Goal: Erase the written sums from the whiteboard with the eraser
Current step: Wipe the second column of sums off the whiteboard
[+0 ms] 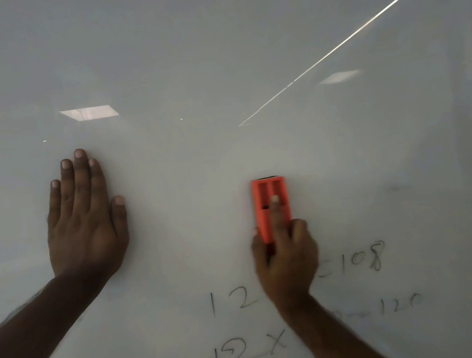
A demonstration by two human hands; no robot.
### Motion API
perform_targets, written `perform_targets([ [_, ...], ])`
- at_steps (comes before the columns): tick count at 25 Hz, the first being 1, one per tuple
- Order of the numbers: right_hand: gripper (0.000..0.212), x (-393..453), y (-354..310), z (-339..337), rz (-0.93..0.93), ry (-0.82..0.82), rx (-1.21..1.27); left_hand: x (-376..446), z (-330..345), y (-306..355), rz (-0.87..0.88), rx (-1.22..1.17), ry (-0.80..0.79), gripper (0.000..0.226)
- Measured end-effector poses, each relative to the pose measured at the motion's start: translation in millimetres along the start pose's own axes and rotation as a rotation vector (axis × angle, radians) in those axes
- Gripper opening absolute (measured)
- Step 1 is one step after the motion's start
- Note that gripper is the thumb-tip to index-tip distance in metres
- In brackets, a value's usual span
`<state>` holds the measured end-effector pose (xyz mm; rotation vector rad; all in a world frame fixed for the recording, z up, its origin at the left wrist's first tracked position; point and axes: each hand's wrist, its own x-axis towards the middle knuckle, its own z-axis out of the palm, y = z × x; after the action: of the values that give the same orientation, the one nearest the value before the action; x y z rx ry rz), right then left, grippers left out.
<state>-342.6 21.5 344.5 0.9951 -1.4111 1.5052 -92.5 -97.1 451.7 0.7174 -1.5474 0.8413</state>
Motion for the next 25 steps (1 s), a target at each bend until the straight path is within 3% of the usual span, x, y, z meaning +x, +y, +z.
perform_targets([
  [4,0.062,-34.2,-47.7,15.2,-0.253,-0.148,-0.002,-5.8,-0.6,4.6,0.015,-0.007,0.0,0.063],
  [12,0.073,-92.8,-9.5,3.4,-0.585,-0.297,-0.149,-34.6,-0.9,11.2,0.038,-0.012,-0.022,0.063],
  [20,0.063,-61.8,75.2,-28.4,-0.488,-0.229,-0.185,-67.2,-2.2,8.2,0.048,-0.007,-0.037,0.062],
  [25,0.056,-17.5,131.5,-51.7,-0.271,-0.127,-0.211,-80.2,-1.9,10.6,0.011,-0.013,-0.065,0.063],
])
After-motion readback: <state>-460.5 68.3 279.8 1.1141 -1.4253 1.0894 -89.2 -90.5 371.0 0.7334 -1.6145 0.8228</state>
